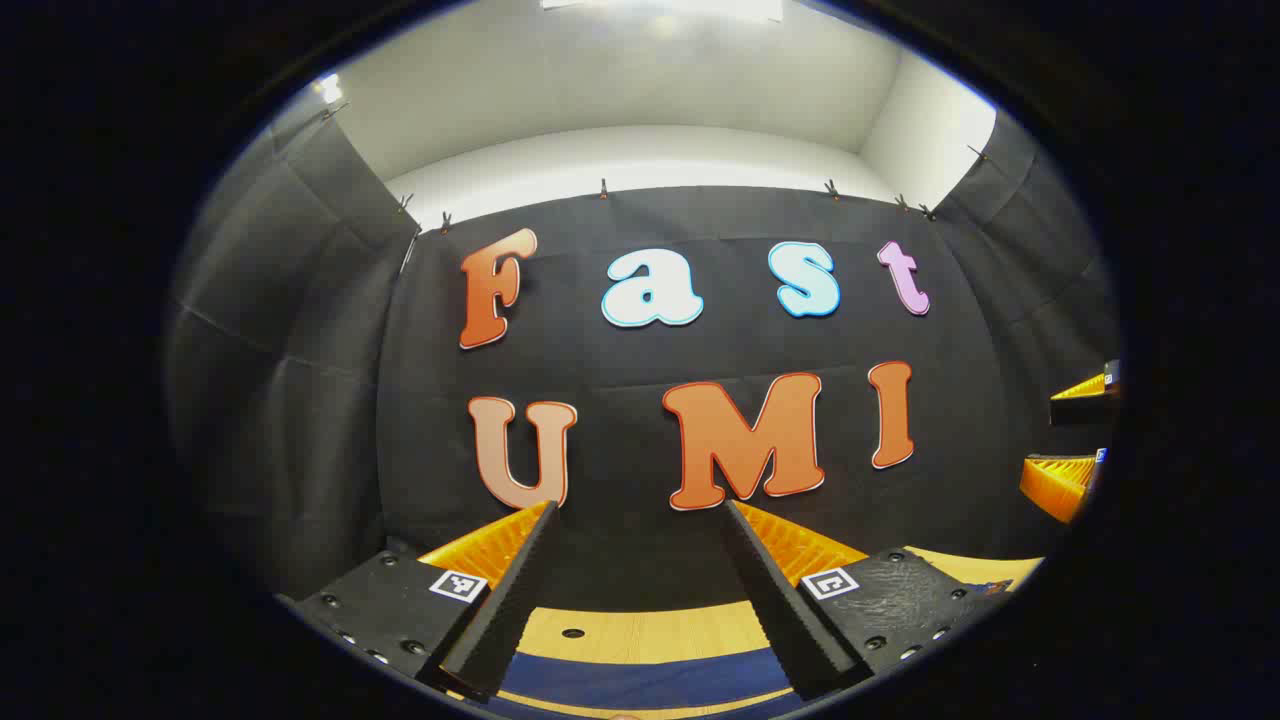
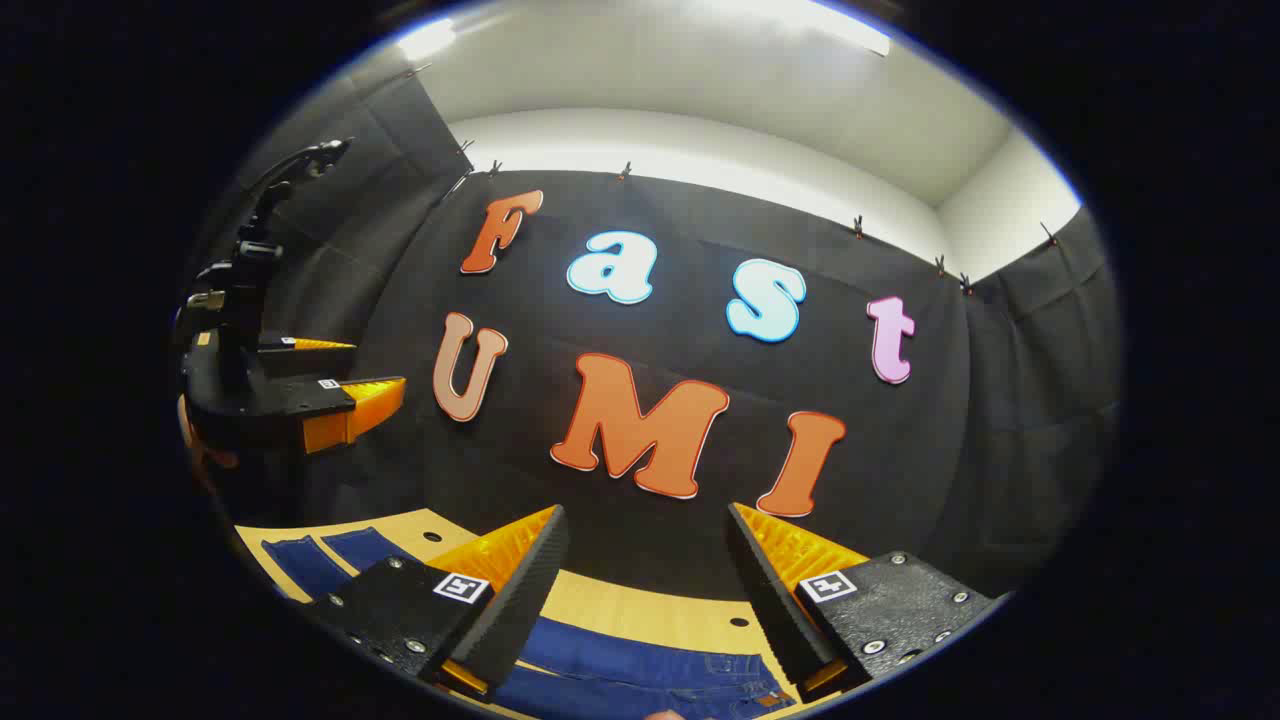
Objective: Grasp the waist and the cuffs of the jeans and fold them to make the two legs overlap; first hold the waist and fold one-third of the jeans toward the cuffs, then hold the cuffs and fold the remaining one-third in the same direction to finish folding.
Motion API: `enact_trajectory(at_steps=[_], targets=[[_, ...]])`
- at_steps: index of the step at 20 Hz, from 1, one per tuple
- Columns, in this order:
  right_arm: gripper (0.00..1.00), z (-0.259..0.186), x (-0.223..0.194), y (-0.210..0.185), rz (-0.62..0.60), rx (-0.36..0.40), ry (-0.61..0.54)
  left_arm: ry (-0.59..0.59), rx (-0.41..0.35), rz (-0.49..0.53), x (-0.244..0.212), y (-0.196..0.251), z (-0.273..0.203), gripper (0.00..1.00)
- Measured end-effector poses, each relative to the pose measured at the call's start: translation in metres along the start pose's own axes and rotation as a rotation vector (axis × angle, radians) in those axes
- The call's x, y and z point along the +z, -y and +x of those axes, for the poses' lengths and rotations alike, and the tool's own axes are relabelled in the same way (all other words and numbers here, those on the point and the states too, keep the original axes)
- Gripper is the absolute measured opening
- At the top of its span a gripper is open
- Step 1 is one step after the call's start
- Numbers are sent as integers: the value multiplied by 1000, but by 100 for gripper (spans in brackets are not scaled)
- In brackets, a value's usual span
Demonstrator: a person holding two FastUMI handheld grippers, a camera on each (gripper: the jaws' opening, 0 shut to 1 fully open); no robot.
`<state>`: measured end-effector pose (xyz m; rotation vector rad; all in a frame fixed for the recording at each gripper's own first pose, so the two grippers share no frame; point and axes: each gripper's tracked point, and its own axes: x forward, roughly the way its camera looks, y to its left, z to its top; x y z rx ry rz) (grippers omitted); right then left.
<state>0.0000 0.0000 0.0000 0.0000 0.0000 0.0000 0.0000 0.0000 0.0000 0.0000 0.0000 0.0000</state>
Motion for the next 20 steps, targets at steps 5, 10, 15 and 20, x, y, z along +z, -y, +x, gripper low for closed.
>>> enact_trajectory(at_steps=[5, 10, 15, 20], targets=[[97, 16, -51, 40, 55, -35, -75, -11, 88, -8, -29, -6, -8, 100], [97, 28, -79, 65, 69, -51, -114, 20, 110, 25, -36, 21, -13, 100], [97, 37, -82, 54, 89, -67, -118, -8, 50, 4, -58, 45, -4, 100], [94, 49, -92, 46, 116, -79, -139, -27, 24, 12, -74, 44, 14, 98]])
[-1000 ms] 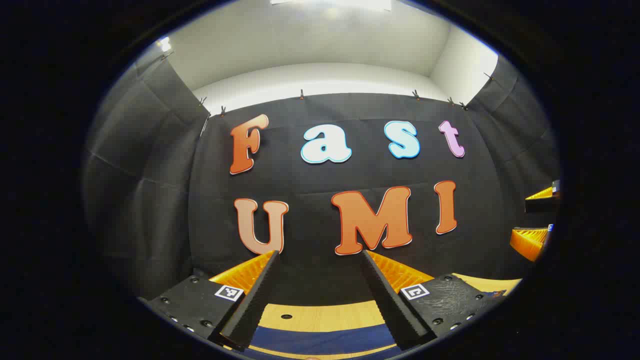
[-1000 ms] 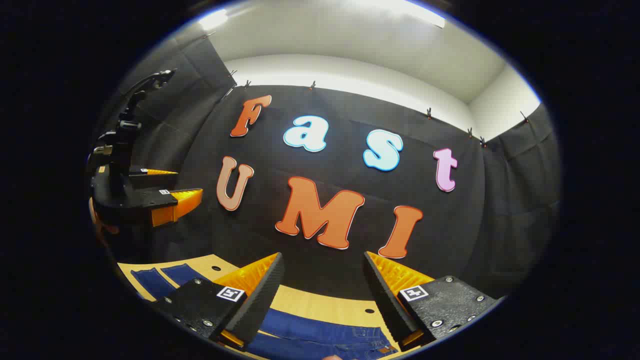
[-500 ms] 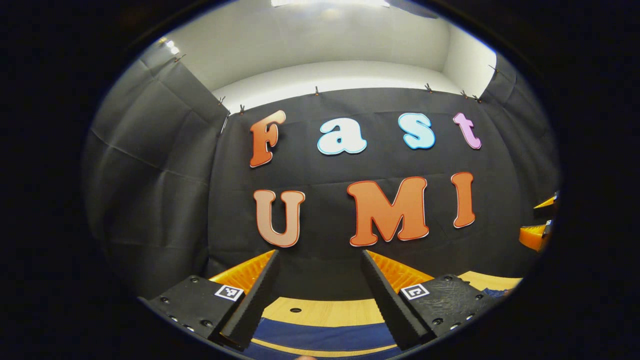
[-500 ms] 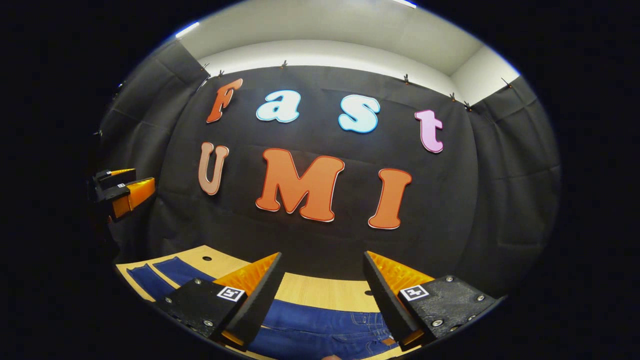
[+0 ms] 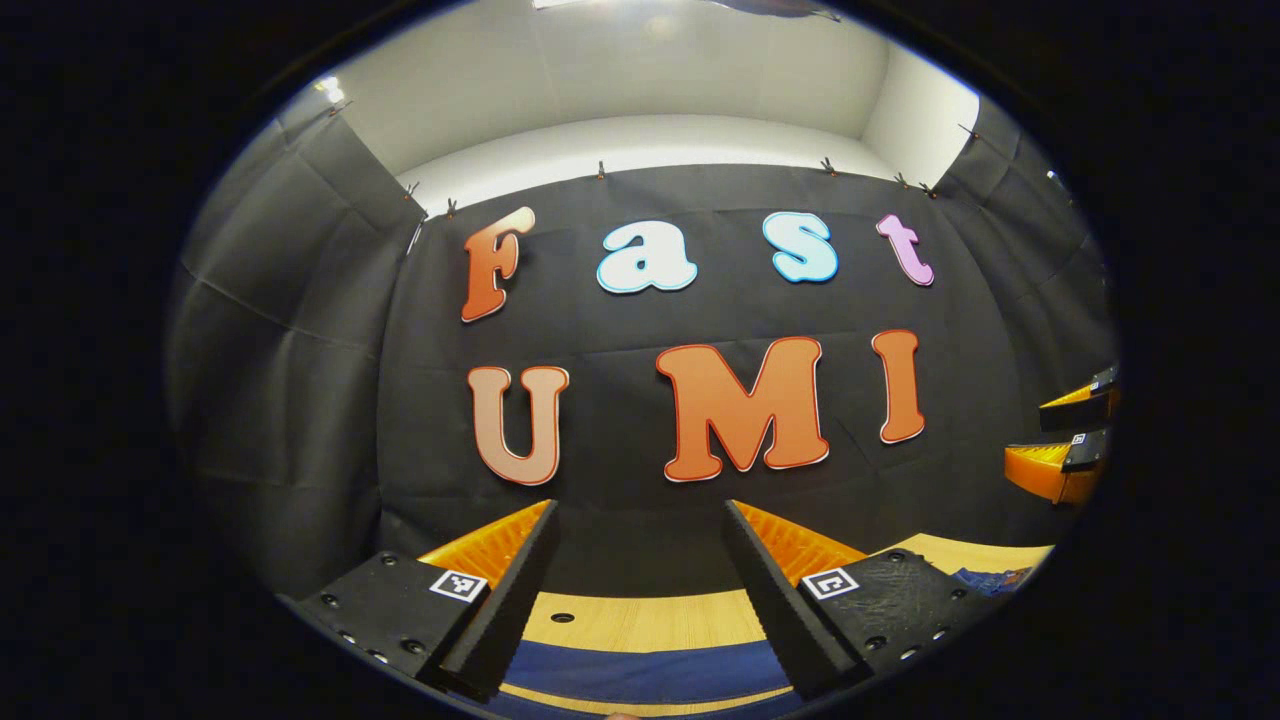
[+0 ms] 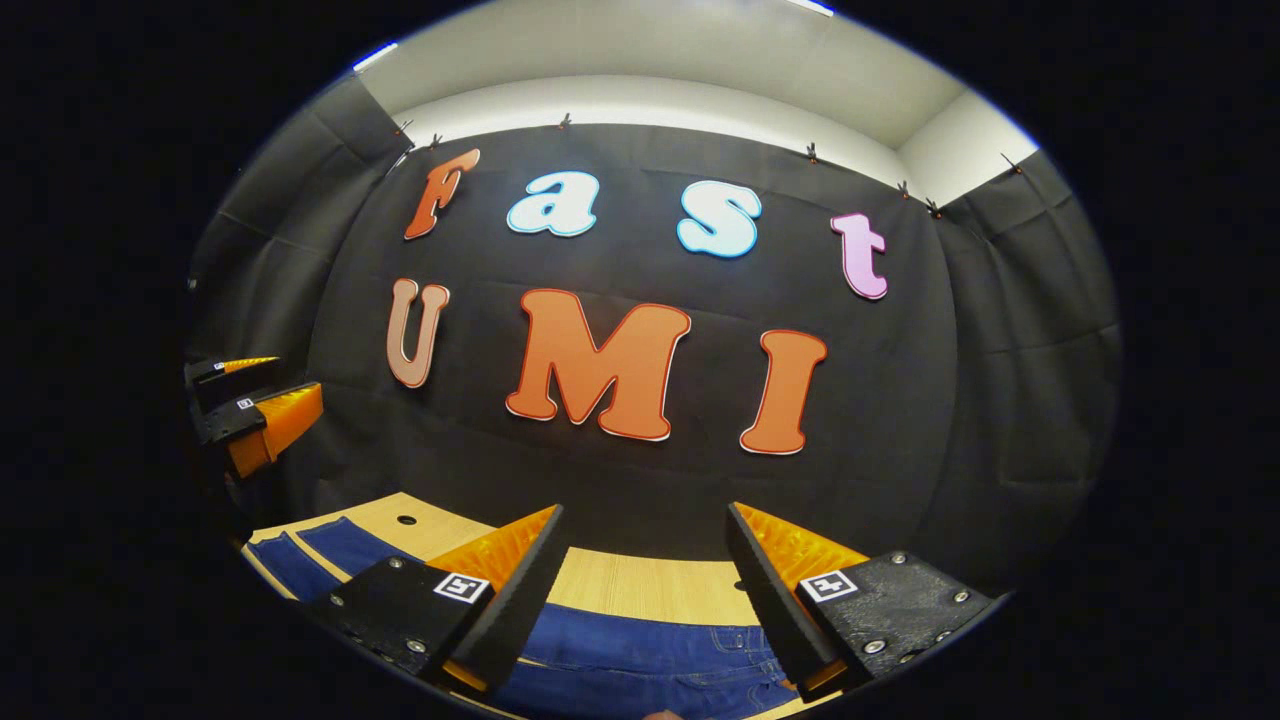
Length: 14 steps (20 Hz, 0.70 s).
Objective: Grasp the waist and the cuffs of the jeans and fold them to make the two legs overlap; first hold the waist and fold one-third of the jeans toward the cuffs, then hold the cuffs and fold the remaining one-third in the same direction to finish folding.
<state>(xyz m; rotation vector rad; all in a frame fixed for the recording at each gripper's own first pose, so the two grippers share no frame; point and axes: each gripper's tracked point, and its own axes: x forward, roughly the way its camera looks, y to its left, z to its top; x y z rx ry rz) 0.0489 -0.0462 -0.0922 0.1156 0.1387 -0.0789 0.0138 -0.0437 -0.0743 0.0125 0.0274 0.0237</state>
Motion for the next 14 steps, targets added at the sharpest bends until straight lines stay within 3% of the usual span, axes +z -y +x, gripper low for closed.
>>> enact_trajectory(at_steps=[10, 14], targets=[[97, 19, -58, 64, -38, -148, -160, -207, 111, 18, -78, -78, 3, 98], [97, 20, -92, 77, 55, -158, -255, -332, 168, -30, -122, -115, -6, 99]])
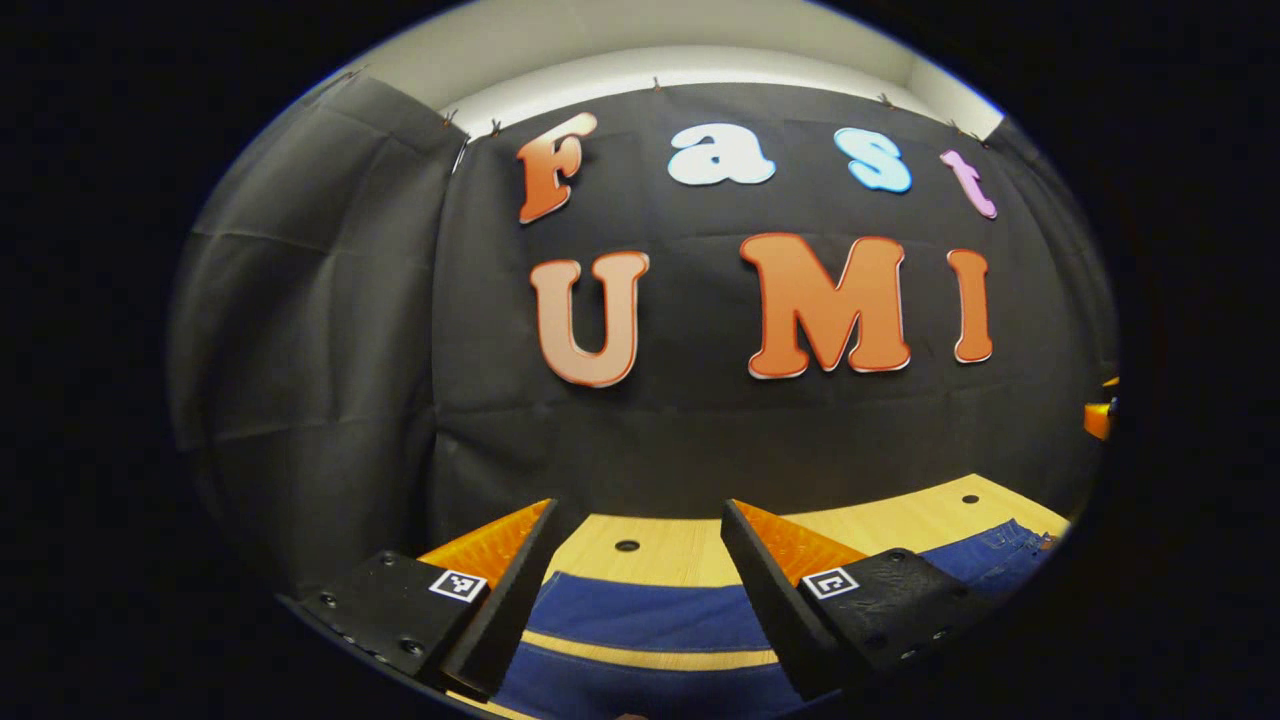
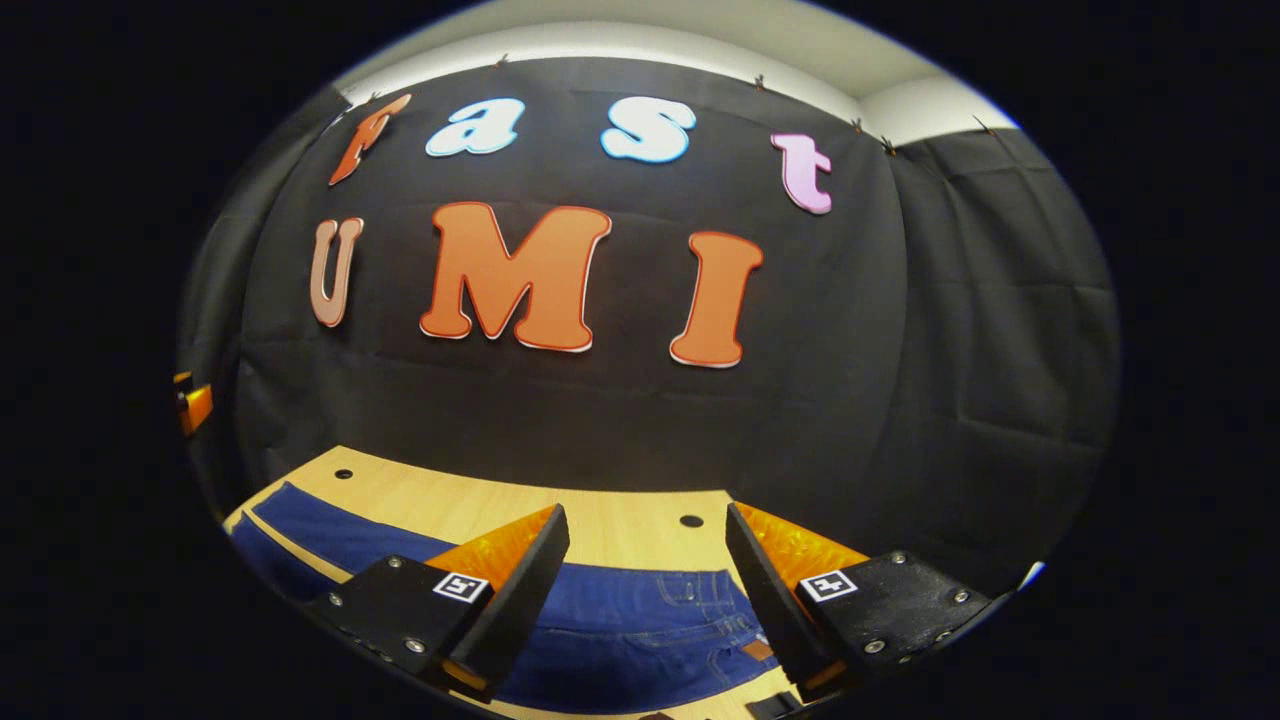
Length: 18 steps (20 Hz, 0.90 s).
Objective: Grasp the waist and the cuffs of the jeans and fold them to make the two legs overlap; first hold the waist and fold one-third of the jeans toward the cuffs, then hold the cuffs and fold the remaining one-third in the same direction to finish folding.
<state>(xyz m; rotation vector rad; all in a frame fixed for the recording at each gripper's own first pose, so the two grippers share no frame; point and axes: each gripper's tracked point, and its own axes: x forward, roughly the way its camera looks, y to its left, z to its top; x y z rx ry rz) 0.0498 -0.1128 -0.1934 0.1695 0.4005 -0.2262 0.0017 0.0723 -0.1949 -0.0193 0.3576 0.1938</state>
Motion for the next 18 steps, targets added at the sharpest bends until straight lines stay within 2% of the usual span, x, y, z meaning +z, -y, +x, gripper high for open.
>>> enact_trajectory(at_steps=[5, 8, 13, 18], targets=[[97, 10, -39, 16, 40, -25, -110, -139, 110, -17, -50, -69, -2, 99], [98, 12, -53, 20, 53, -21, -161, -222, 145, -55, -78, -100, -5, 98], [97, 20, -88, 24, 192, -22, -285, -408, 216, -300, -145, -135, -10, 100], [97, 15, -132, 27, 229, -14, -435, -637, 278, -537, -228, -155, -7, 98]])
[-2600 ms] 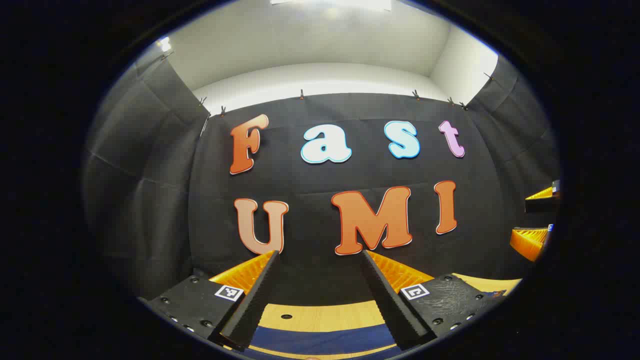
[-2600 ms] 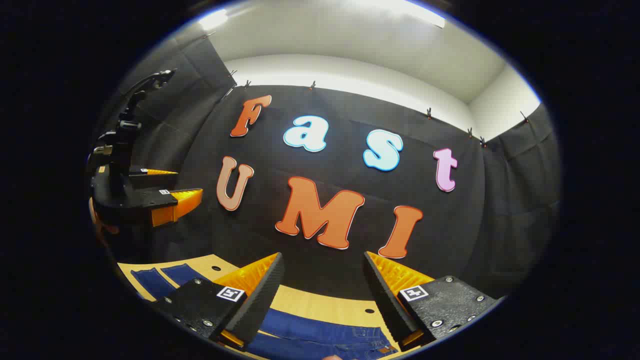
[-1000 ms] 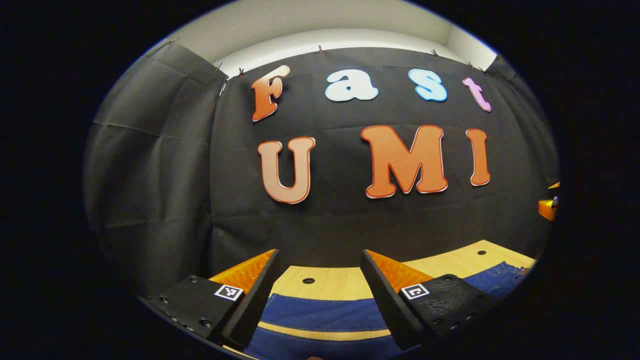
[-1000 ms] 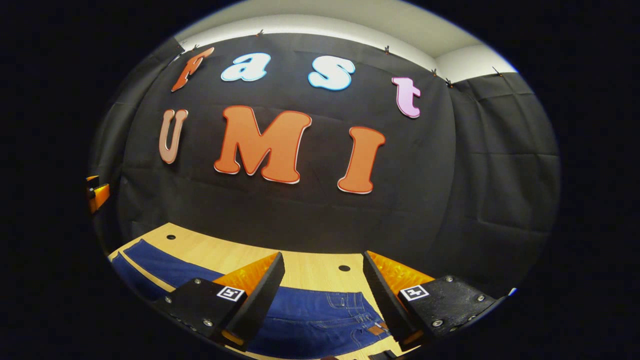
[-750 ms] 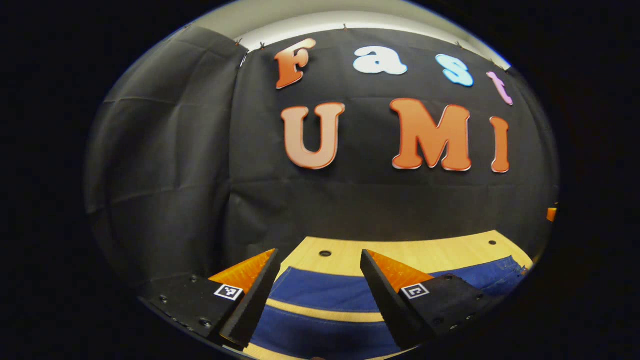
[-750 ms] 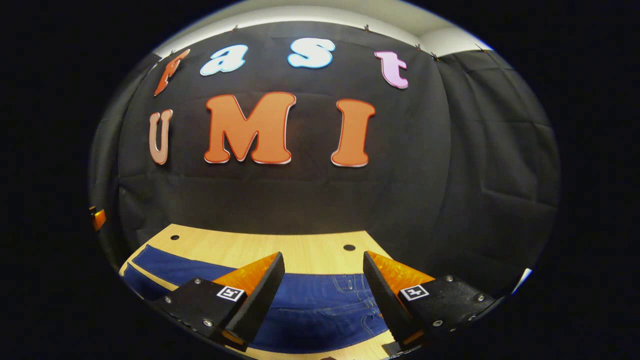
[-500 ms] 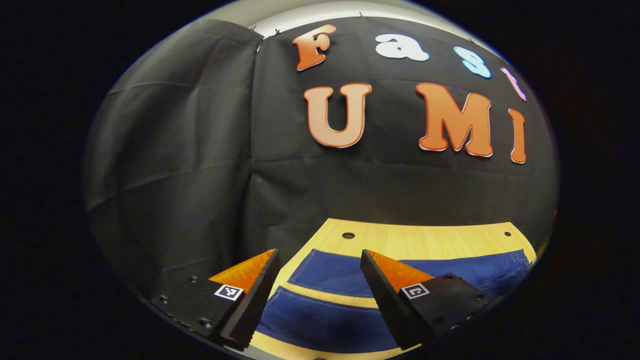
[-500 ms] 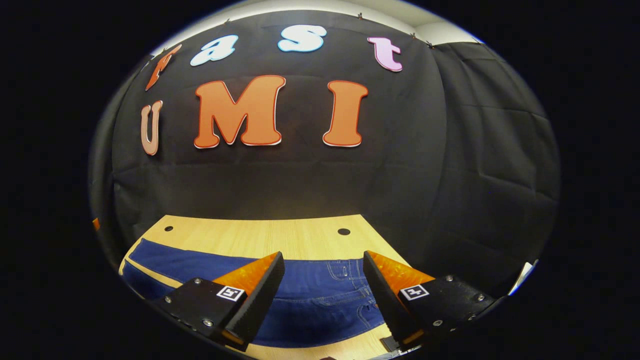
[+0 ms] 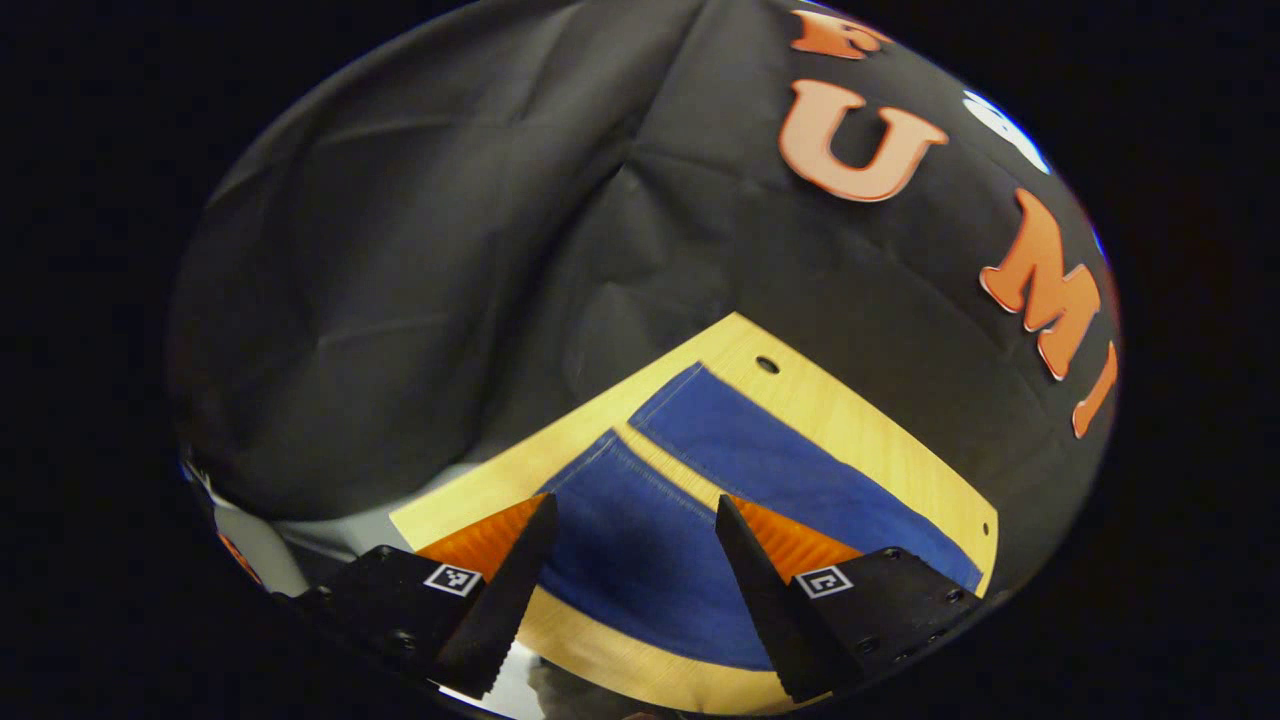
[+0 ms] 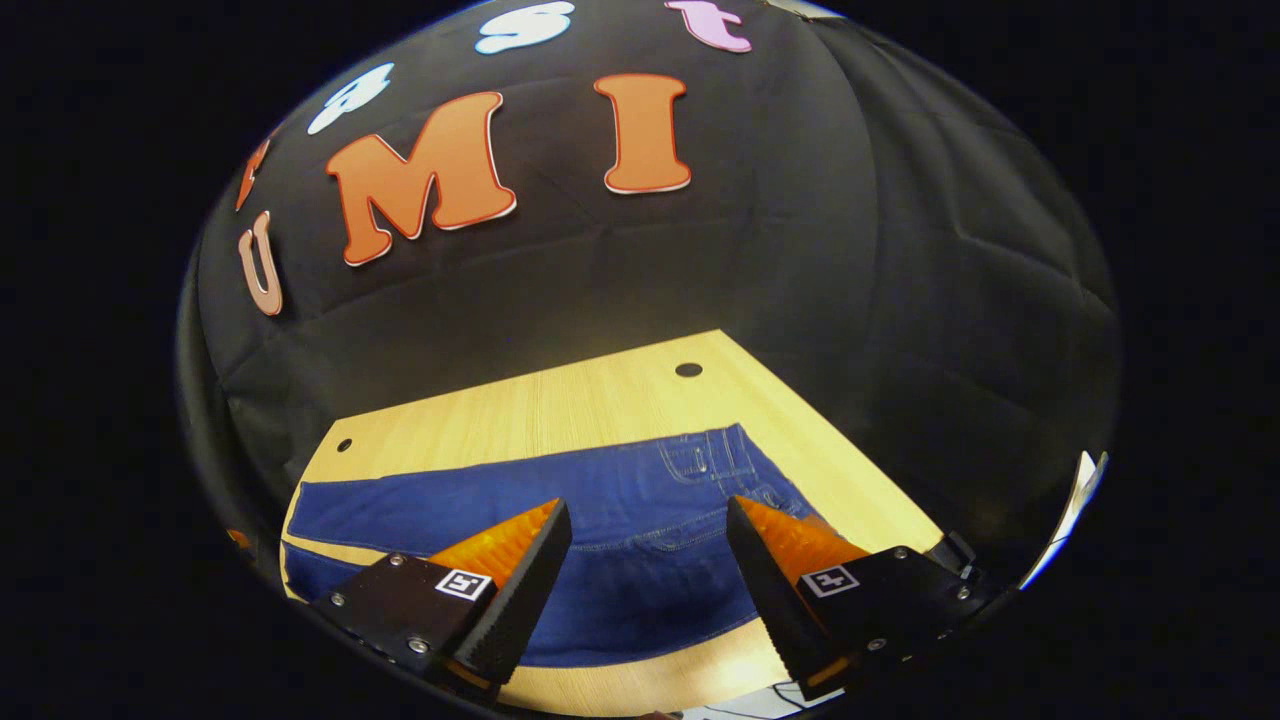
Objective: Grasp the waist and the cuffs of the jeans and fold them to make the two legs overlap; first hold the waist and fold one-third of the jeans toward the cuffs, then hold the cuffs and fold the remaining one-third in the same direction to finish folding.
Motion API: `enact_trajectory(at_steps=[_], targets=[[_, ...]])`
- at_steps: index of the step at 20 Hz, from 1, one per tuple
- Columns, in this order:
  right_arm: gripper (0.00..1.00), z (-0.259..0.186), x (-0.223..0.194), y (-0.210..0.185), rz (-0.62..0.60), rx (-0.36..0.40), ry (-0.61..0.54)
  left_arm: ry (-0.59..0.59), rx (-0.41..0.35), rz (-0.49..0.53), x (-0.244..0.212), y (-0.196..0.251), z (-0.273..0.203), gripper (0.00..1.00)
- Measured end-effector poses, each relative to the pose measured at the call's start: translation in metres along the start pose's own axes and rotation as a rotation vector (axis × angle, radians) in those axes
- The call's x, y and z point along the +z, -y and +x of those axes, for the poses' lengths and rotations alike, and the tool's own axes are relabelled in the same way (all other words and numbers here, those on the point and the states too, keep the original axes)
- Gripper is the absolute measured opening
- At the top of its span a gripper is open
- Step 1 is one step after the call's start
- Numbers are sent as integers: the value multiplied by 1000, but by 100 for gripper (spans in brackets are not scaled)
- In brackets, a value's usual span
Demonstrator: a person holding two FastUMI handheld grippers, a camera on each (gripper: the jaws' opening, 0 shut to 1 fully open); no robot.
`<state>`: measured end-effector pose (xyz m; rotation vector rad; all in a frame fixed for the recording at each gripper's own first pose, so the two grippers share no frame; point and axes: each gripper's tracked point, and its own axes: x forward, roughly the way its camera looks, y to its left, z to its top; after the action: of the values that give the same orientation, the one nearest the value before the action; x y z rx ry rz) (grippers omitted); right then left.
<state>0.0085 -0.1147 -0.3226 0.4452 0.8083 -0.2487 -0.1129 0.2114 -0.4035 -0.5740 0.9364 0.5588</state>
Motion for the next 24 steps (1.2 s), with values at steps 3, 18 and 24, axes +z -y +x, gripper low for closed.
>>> enact_trajectory(at_steps=[3, 18, 24], targets=[[96, 6, -19, 5, 76, 2, -71, -84, 17, -137, -9, -12, 16, 98], [98, -6, -81, -8, 399, -49, -222, -268, -146, -522, -37, -45, 57, 95], [98, -9, -97, -18, 540, -25, -262, -237, -351, -655, -23, -13, 91, 77]])
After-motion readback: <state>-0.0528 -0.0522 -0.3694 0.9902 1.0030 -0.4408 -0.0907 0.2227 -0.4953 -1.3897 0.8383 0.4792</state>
